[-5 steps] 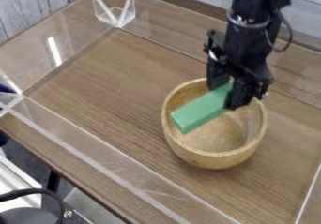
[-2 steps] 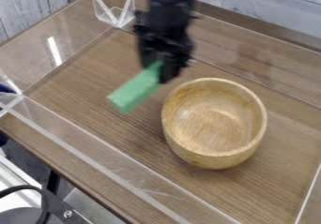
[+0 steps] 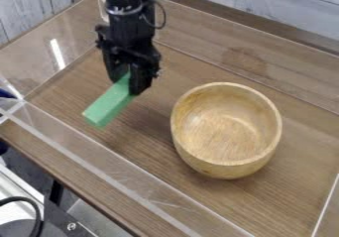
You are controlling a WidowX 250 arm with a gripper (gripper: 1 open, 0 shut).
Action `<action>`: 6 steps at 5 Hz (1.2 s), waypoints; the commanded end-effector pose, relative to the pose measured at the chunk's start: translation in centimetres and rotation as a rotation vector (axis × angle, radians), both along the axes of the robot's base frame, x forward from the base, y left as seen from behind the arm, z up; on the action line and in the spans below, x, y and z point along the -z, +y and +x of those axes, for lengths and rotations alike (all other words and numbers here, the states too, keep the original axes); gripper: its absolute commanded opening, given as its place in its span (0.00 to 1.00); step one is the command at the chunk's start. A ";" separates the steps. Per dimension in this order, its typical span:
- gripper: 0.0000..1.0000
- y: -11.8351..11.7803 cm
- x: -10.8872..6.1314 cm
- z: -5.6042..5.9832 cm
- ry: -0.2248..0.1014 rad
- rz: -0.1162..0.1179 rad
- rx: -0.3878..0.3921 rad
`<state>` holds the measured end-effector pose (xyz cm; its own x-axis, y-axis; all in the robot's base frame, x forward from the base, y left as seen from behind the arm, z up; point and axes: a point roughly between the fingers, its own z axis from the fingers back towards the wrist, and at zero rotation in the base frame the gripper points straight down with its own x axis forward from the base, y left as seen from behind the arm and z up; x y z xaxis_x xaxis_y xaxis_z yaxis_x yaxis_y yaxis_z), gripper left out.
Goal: Remove the green block from inside the brown bowl and put it on the table
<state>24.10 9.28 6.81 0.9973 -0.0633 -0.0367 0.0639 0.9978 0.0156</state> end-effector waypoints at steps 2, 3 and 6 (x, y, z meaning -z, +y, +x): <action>0.00 -0.2 1.3 0.3 0.000 0.010 0.004; 1.00 -0.2 1.0 0.2 0.003 0.007 -0.002; 1.00 -0.1 -1.5 -0.3 -0.023 -0.017 -0.019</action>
